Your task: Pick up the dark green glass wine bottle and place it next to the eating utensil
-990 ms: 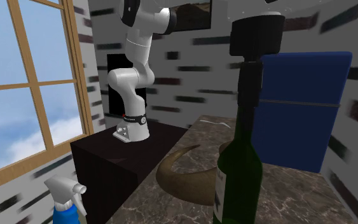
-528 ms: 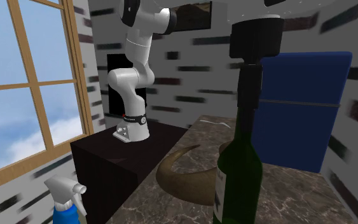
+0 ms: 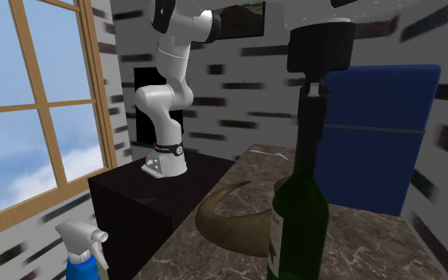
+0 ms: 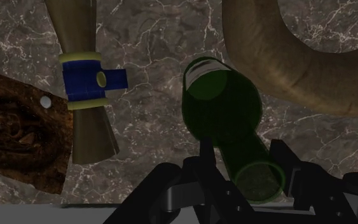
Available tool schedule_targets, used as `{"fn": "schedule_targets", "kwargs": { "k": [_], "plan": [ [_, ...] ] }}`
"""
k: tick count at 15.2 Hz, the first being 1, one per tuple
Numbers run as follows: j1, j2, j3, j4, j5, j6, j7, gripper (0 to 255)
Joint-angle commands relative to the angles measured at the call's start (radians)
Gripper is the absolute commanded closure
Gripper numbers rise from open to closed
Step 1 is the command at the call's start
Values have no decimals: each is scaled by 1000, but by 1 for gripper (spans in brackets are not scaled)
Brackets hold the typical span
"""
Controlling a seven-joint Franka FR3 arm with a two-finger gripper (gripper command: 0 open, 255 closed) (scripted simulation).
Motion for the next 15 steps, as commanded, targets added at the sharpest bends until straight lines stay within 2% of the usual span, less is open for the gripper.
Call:
{"fn": "schedule_targets", "kwargs": {
  "k": [1, 15],
  "plan": [
    [0, 0, 0, 0, 0, 0, 0, 255],
    [-19, 13, -3, 195, -1, -181, 15, 255]
  ]
}}
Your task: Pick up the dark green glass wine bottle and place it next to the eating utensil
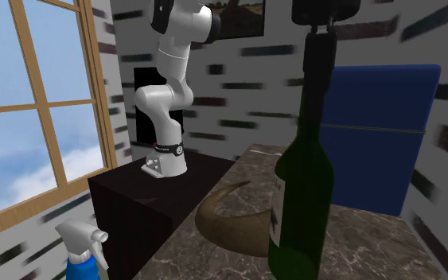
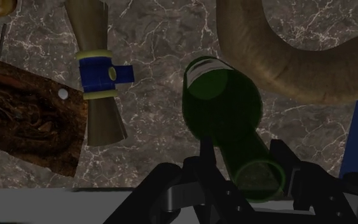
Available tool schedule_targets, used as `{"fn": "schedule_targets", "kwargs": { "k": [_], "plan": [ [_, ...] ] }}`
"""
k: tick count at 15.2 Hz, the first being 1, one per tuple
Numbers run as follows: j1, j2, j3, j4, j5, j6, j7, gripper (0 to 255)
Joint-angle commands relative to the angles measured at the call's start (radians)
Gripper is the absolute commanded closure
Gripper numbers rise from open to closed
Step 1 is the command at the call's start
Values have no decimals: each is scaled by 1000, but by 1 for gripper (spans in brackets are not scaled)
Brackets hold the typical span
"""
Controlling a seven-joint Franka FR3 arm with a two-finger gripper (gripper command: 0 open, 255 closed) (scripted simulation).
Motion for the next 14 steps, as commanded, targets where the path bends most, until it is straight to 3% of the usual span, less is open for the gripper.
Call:
{"fn": "schedule_targets", "kwargs": {
  "k": [1, 6, 10, 14],
  "plan": [
    [-6, 7, 0, 42, 2, -35, 2, 255],
    [-18, 28, 0, 134, 7, -105, 7, 255],
    [76, -142, 6, -118, -42, -13, 72, 255],
    [148, -277, 28, -302, -84, 46, 152, 255]
  ]
}}
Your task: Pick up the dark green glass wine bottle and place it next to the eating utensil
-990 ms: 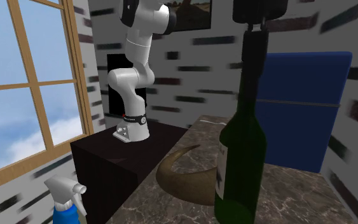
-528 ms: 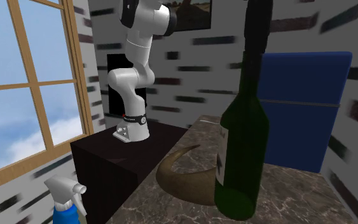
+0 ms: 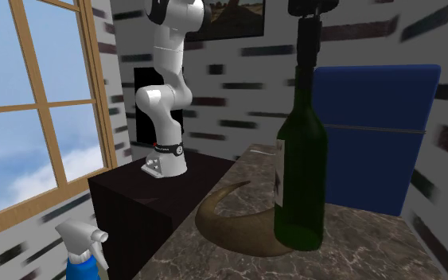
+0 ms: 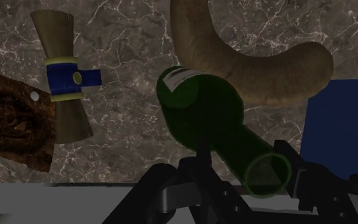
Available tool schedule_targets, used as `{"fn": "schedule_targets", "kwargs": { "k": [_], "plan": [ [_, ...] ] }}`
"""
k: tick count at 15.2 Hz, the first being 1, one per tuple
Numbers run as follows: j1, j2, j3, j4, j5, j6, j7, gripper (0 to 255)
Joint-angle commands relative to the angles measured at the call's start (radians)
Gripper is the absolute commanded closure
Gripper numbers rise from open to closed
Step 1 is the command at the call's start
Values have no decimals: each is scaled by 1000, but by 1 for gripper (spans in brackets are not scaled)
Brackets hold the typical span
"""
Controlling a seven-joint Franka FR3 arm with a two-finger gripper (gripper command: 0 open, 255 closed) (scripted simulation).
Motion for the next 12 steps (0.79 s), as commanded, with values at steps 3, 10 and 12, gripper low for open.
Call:
{"fn": "schedule_targets", "kwargs": {
  "k": [3, 10, 12],
  "plan": [
    [60, -119, 30, -155, -34, 39, 84, 255],
    [142, -285, 107, -353, -72, 86, 246, 255],
    [163, -323, 132, -397, -77, 94, 293, 255]
  ]
}}
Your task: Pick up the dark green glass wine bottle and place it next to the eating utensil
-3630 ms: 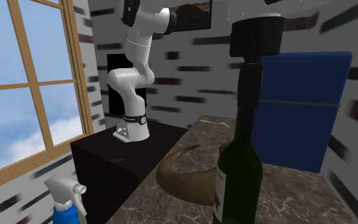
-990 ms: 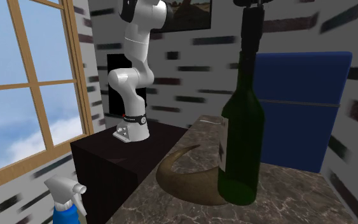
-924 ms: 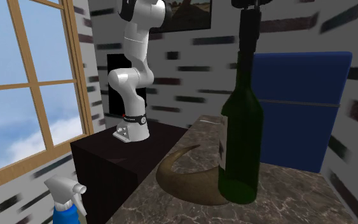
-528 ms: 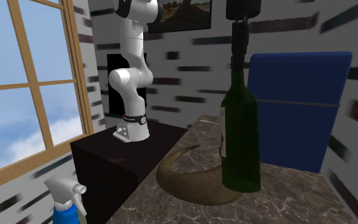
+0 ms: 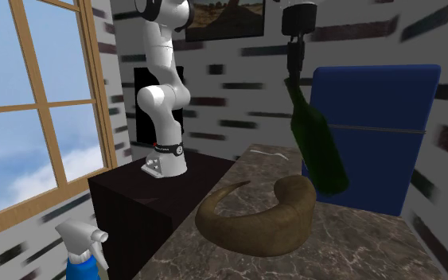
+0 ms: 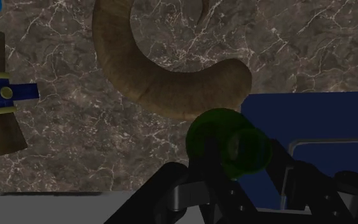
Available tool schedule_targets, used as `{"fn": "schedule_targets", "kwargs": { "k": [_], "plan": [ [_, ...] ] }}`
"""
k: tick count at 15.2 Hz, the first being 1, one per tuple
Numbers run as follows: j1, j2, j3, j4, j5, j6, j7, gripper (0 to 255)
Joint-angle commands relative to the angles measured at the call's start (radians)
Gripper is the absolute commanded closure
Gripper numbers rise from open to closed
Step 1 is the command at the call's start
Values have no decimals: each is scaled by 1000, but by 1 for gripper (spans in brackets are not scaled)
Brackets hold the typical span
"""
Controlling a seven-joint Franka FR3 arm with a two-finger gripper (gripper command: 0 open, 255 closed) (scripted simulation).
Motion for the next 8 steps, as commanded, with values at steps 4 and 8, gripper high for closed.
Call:
{"fn": "schedule_targets", "kwargs": {
  "k": [4, 8],
  "plan": [
    [48, -85, 64, -101, -5, 23, 115, 255],
    [90, -134, 119, -154, 0, 31, 210, 255]
  ]
}}
